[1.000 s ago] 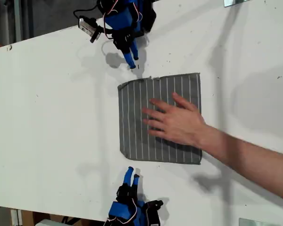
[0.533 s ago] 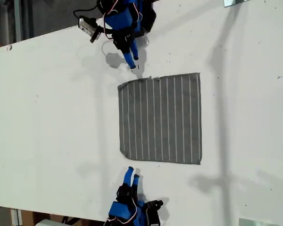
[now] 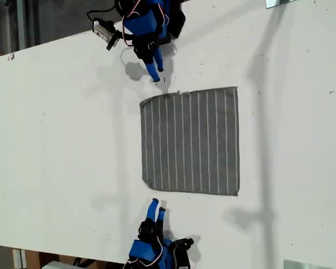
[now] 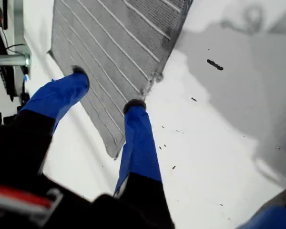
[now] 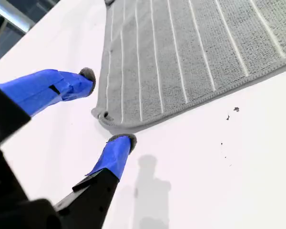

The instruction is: Grasp corners of a square towel and fold twice.

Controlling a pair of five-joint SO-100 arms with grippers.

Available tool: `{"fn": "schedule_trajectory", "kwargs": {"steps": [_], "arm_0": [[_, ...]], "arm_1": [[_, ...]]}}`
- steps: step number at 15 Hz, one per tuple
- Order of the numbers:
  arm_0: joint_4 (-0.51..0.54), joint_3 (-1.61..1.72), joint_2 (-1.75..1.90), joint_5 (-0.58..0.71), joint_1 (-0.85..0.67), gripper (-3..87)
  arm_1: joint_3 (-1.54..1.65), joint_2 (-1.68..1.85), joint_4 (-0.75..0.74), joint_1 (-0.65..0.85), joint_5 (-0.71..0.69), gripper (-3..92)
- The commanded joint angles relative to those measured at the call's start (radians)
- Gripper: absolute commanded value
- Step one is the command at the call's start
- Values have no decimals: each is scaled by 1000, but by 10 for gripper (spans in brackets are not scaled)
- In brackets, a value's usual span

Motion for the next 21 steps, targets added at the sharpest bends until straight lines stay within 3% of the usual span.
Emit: {"fn": "schedule_trajectory", "kwargs": {"steps": [1, 2, 4, 6, 8, 9, 10, 11, 12, 14, 16, 17, 19, 21], "arm_0": [[3, -2, -5, -17, 2, 225], [3, -2, -5, -17, 2, 225], [3, -2, -5, -17, 2, 225], [3, -2, -5, -20, -44, 224], [3, -2, -5, -17, -144, 261], [3, -2, -5, -15, -166, 264], [3, -2, -5, -14, -152, 262], [-9, 3, -5, 37, -130, 217], [-61, 26, -5, 95, -130, 171], [-213, 81, -5, 347, -97, 206], [-222, 66, -5, 360, -66, 228], [-284, 61, -5, 337, -46, 227], [-209, -40, -6, 255, -6, 220], [-156, -78, -18, 135, 72, 208]], "arm_1": [[-5, 0, 20, 107, -17, 207], [-5, 0, 20, 137, -17, 207], [-5, 0, 20, 170, -17, 351], [2, 0, 12, 126, -67, 329], [2, 0, -17, -14, 92, 309], [17, 0, -55, -71, 141, 275], [20, 0, -58, -97, 137, 171], [23, 0, -64, -129, 133, 251], [52, -2, -143, -172, 31, 339], [80, -77, -256, -229, -54, 384], [-149, -402, -230, -209, -123, 496], [-311, -632, -270, -178, -206, 493], [-620, -1081, -244, -183, -273, 465], [-807, -1434, -204, -279, -236, 453]]}}
